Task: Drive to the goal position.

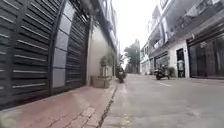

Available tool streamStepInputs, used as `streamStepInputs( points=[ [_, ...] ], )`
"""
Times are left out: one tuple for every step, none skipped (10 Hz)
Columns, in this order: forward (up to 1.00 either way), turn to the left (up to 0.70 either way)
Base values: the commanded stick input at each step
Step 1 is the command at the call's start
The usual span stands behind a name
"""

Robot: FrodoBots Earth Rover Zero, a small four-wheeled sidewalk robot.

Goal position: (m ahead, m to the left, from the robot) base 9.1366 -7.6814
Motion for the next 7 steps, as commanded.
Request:
streamStepInputs(
  points=[
    [0.49,0.0],
    [0.49,0.0],
    [0.49,0.0],
    [0.49,0.0],
    [0.5,0.0],
    [0.5,0.0],
    [0.49,0.0]
  ],
)
